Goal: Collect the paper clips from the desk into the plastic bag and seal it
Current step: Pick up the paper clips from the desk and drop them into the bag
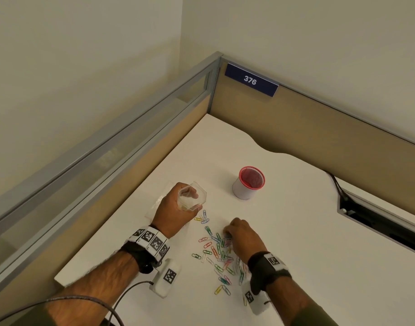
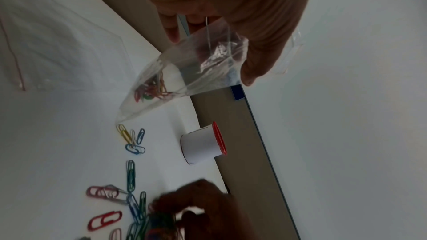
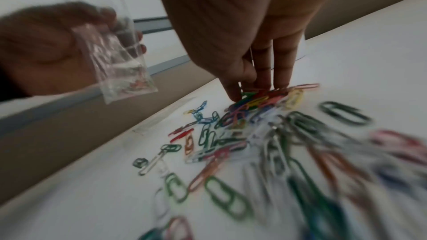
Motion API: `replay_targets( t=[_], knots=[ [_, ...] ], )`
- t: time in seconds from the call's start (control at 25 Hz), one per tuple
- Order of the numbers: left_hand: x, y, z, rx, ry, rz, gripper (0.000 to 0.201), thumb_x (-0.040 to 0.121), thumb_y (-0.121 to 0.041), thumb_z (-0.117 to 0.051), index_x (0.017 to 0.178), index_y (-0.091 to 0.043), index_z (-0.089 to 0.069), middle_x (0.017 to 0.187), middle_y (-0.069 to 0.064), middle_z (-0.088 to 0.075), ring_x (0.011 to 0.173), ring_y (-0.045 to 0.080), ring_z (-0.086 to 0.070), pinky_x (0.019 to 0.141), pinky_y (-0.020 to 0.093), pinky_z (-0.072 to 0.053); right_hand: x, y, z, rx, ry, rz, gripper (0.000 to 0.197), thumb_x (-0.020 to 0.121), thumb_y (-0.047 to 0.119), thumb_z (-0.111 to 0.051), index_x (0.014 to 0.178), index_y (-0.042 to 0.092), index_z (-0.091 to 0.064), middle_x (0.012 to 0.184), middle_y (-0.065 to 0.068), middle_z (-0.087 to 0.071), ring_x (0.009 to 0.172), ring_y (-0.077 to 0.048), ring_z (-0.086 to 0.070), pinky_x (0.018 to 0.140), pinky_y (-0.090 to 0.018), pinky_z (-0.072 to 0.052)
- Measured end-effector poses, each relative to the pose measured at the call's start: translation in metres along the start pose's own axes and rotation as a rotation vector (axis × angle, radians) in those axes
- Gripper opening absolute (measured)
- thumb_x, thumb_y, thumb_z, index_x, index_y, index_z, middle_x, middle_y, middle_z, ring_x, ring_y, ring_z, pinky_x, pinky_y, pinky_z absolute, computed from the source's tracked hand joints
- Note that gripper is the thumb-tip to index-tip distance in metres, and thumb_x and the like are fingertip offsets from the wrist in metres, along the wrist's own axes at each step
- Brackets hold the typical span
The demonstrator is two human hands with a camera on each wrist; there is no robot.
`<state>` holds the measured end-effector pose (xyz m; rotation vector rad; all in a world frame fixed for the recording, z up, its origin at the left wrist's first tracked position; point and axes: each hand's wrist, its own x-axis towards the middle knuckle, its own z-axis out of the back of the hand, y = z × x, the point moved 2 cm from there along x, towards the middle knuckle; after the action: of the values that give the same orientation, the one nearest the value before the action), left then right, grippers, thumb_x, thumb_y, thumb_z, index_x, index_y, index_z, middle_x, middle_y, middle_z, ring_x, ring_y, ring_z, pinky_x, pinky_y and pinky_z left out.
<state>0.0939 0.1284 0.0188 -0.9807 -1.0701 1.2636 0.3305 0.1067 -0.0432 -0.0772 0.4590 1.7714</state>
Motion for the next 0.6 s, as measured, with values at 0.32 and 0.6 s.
replay_targets(
  t=[0.32,0.6],
  knots=[
    [-0.021,-0.01,-0.015,-0.016,0.039,-0.042,0.035,0.075,-0.004,-0.081,0.1,-0.011,-0.058,0.1,0.0,-0.068,0.101,0.0,-0.061,0.09,0.006,-0.042,-0.063,-0.033,0.009,0.146,0.054,-0.227,0.07,0.079,0.051,-0.069,0.139,0.026,-0.042,0.137,0.002,-0.045,0.125,-0.019,-0.042,0.103,-0.034,-0.042],
    [-0.036,-0.022,-0.019,0.004,0.044,-0.068,0.035,0.075,-0.008,-0.082,0.099,-0.015,-0.058,0.099,-0.005,-0.068,0.103,0.001,-0.061,0.089,0.007,-0.043,-0.037,0.018,-0.004,-0.017,0.056,-0.114,0.032,0.089,0.036,-0.059,0.119,0.026,-0.056,0.116,-0.001,-0.05,0.108,-0.02,-0.048,0.088,-0.035,-0.05]
  ],
)
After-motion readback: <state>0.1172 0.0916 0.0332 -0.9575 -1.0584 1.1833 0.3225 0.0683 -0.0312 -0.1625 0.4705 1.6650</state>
